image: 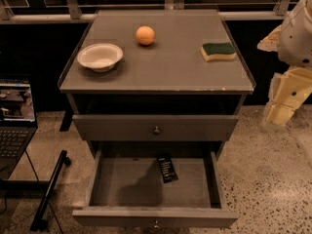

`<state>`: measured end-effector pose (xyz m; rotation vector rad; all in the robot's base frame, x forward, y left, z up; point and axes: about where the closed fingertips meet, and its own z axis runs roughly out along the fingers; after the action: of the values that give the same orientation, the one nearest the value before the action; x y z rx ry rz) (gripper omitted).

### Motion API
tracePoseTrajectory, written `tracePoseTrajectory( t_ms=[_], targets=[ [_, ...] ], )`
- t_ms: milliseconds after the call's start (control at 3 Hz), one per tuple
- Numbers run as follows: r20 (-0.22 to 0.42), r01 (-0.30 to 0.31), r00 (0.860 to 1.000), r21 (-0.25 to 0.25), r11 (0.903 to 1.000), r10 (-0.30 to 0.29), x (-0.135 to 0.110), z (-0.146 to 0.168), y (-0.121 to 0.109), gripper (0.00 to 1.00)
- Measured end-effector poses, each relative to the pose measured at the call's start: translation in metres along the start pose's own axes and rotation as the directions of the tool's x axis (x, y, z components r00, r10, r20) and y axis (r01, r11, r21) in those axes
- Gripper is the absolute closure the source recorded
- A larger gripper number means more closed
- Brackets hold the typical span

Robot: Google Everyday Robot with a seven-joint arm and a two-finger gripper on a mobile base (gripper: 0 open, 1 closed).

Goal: Pick rxbar chocolate from middle drawer and place on counter

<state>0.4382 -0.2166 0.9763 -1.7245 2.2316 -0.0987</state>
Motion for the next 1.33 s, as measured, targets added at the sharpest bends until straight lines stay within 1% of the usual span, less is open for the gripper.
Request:
tracePoseTrajectory(
  t_ms=[333,667,1000,1333],
  targets=[
    [0.000,0.000,1.000,0.000,1.0000,0.000,0.000,0.000,0.000,0.00],
    [0.032,0.008,0.999,-0.020,0.9998,-0.007,-0.006,0.022,0.008,0.00],
    [0.121,-0.131,0.982,-0.097,0.9866,0.142,-0.005,0.073,0.036,0.00],
    [0.211,-0.392,0.868,-0.266,0.8807,0.450,0.001,0.149,0.078,0.00]
  ],
)
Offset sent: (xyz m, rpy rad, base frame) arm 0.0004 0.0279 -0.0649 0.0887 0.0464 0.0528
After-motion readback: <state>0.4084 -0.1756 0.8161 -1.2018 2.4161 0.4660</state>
